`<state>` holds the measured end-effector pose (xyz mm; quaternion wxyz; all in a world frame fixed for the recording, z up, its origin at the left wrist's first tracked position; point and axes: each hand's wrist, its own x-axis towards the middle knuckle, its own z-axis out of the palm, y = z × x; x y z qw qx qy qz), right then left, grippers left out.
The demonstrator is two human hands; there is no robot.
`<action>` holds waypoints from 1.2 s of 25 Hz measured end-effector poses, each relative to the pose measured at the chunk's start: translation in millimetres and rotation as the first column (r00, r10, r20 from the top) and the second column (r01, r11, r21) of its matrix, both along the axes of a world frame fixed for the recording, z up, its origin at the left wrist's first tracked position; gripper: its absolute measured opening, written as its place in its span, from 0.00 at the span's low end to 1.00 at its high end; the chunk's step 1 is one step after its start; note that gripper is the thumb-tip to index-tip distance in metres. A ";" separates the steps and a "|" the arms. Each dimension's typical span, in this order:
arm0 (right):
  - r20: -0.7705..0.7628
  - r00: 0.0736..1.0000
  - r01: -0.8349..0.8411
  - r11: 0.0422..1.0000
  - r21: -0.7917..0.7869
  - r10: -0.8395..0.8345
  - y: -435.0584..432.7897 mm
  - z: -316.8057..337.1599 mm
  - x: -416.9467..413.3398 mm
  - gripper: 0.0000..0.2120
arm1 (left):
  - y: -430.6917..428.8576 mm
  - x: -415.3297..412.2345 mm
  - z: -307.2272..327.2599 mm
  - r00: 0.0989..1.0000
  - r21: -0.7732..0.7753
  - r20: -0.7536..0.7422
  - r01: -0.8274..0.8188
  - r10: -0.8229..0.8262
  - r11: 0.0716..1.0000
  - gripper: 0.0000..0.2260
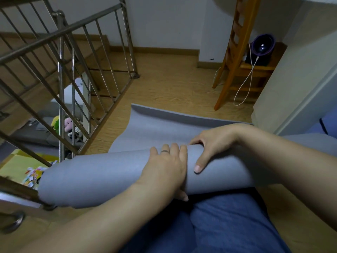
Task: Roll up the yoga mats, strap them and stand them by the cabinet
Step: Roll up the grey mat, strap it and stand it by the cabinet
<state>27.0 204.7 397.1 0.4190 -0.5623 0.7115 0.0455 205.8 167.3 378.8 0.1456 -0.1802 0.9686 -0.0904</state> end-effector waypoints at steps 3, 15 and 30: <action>-0.206 0.978 -0.005 0.982 -0.190 -0.035 21.2 3.5 7.7 0.49 | -13.9 -6.7 -9.1 0.996 0.034 -0.092 -0.008 0.011 0.999 0.46; -0.372 0.918 -0.170 0.984 -0.049 0.140 35.1 22.2 41.1 0.45 | -31.8 -1.5 22.5 0.999 0.395 0.008 0.032 -0.038 0.918 0.38; -0.468 0.877 -0.159 0.985 -0.066 0.110 31.8 29.8 47.4 0.35 | -70.1 -38.5 34.8 0.957 0.531 0.287 -0.193 0.039 0.825 0.37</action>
